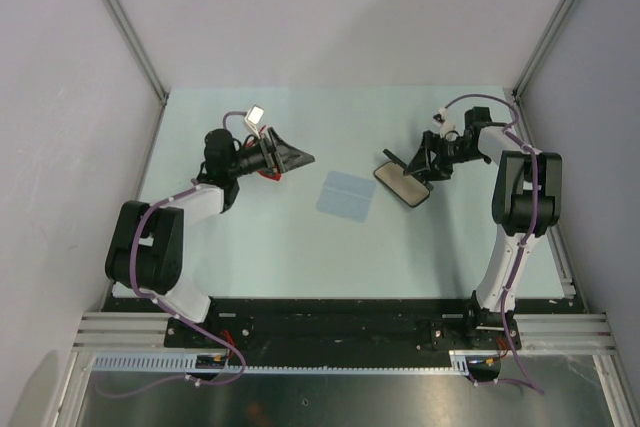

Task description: Organize the sunglasses

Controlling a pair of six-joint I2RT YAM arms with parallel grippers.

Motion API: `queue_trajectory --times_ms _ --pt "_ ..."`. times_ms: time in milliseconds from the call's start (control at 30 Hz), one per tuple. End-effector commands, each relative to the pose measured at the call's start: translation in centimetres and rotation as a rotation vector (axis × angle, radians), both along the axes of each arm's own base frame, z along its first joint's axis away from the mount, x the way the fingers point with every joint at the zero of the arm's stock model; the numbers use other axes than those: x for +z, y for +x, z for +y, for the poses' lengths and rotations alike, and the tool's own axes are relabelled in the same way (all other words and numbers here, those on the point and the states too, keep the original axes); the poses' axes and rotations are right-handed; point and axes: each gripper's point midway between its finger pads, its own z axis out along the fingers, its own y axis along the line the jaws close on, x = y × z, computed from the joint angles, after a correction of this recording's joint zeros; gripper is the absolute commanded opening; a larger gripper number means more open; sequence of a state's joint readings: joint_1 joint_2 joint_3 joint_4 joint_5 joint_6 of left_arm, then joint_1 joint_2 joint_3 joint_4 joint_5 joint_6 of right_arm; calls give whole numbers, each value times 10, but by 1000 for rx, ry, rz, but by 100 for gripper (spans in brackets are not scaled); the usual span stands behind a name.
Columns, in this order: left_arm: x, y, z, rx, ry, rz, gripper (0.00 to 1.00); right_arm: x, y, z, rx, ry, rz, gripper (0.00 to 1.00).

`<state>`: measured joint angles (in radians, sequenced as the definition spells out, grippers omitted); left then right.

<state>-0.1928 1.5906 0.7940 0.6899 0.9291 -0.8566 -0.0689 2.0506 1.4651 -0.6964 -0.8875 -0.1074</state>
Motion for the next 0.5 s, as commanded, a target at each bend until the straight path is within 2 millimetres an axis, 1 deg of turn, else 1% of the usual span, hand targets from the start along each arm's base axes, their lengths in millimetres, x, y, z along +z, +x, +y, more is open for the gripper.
queue_trajectory --times_ms 0,133,167,233,300,367,400,467 --pt "10 -7 -8 -49 -9 -50 100 -5 5 -19 -30 -60 2 71" --pt "11 -10 -16 -63 -7 -59 100 1 5 -17 -34 -9 -2 72" --pt "10 -10 -17 -65 -5 -60 100 1 5 -17 -35 -3 -1 70" --pt "11 -10 -22 -68 -4 -64 100 5 5 -15 -35 36 2 64" --pt "9 -10 -26 -71 -1 -63 100 9 5 -12 -29 72 -1 63" --pt "11 -9 -36 -82 2 -77 100 13 4 -10 -26 94 -5 62" --pt "7 -8 -40 -84 5 -69 100 18 4 -7 -17 126 -12 62" --pt "8 -5 -52 -93 7 -79 100 21 3 -3 -14 150 -12 63"
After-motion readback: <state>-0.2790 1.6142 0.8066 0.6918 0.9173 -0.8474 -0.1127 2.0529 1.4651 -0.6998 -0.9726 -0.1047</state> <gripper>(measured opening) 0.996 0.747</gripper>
